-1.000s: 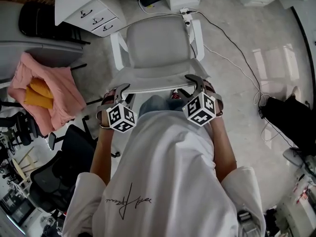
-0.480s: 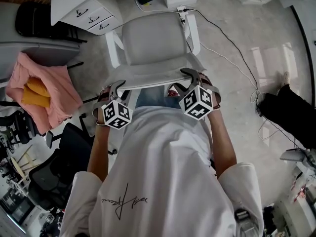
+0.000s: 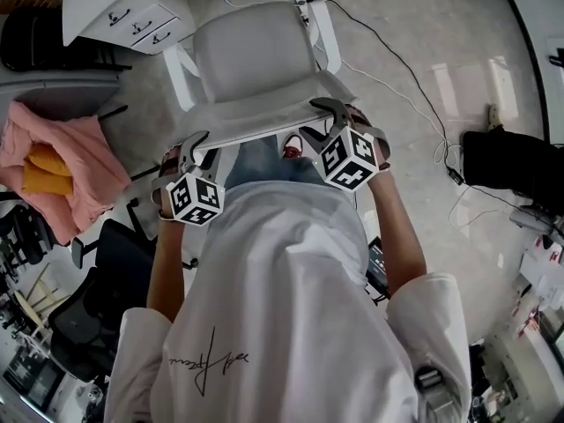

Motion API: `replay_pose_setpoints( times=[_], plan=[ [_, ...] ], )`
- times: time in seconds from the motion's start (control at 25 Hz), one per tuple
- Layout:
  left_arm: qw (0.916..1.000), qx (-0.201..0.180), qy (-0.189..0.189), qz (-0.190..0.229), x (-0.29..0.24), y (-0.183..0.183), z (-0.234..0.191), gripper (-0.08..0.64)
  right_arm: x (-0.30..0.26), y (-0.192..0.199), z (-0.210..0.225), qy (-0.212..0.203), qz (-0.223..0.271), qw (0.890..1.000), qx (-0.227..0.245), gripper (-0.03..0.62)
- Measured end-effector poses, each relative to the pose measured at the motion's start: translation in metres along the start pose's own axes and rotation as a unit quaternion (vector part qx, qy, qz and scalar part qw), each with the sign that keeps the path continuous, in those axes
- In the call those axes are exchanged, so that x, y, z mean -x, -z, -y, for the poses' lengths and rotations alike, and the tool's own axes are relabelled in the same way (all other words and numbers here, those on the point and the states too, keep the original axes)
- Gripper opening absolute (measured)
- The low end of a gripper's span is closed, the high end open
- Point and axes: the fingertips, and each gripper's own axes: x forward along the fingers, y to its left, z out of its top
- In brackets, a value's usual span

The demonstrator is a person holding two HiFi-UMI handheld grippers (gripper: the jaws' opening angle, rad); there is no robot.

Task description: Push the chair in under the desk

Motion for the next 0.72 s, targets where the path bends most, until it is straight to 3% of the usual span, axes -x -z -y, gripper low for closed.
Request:
replay_pose_setpoints(
  times=[0.72],
  plan=[
    [0.9996,0.003,-0.029,0.007,-0.019,-0.012,-0.029,0.144,-0.014,-0.007,0.038,-0.001,-0.007,1.0,0.007,0.245]
  ],
)
